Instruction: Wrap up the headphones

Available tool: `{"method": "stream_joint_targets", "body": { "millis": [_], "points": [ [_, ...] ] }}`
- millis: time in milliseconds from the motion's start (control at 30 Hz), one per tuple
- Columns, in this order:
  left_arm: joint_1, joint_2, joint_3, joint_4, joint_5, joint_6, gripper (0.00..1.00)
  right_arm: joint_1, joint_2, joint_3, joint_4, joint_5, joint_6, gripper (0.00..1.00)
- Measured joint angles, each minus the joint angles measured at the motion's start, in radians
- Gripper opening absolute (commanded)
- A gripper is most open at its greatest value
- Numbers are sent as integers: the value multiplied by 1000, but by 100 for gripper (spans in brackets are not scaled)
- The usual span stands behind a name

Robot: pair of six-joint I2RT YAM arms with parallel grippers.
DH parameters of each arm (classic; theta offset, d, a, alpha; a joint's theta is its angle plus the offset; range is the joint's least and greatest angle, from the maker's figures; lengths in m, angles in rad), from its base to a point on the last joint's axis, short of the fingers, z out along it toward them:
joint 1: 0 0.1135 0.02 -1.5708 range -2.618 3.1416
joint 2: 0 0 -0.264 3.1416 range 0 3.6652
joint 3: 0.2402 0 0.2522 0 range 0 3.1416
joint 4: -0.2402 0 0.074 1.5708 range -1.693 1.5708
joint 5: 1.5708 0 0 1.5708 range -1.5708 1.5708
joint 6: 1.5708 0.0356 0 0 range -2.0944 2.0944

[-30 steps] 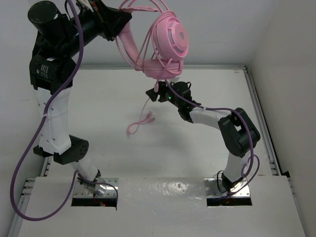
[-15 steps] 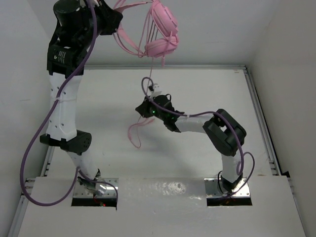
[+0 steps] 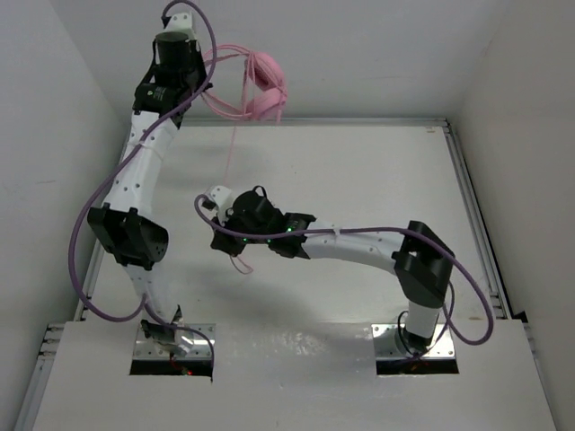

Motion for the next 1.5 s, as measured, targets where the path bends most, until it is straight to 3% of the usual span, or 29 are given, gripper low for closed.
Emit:
{"method": "stream_joint_targets", "body": {
  "millis": [167,367,600,833,1033,1133,1300,1367,1400,1500],
  "points": [
    [-5,-8,-192,162,-59,210,0,-2,-135,48,-184,18,-72,0],
    [-8,-48,-435,195,60,427,0,-161,-181,350,-505,150,-168,0],
    [-40,-106,-443,96,308,548,0,-335,-140,591,-778,397,-323,0],
    [-101,-204,-431,3,432,593,0,-566,-9,696,-805,443,-354,0],
    [-122,-218,-333,-34,477,504,0,-663,-19,475,-579,291,-216,1],
    [-114,-218,-251,-92,493,441,0,-665,-37,320,-393,147,-114,23],
    [-106,-218,-128,-167,547,283,0,-670,-90,-67,98,-85,132,41],
    [-107,-219,-93,-167,580,227,0,-659,-84,-176,256,-105,212,45],
    [-107,-219,-80,-167,596,203,0,-651,-77,-211,307,-105,241,51],
    [-107,-219,-48,-170,627,140,0,-615,-48,-244,412,-85,294,58]
  ]
}}
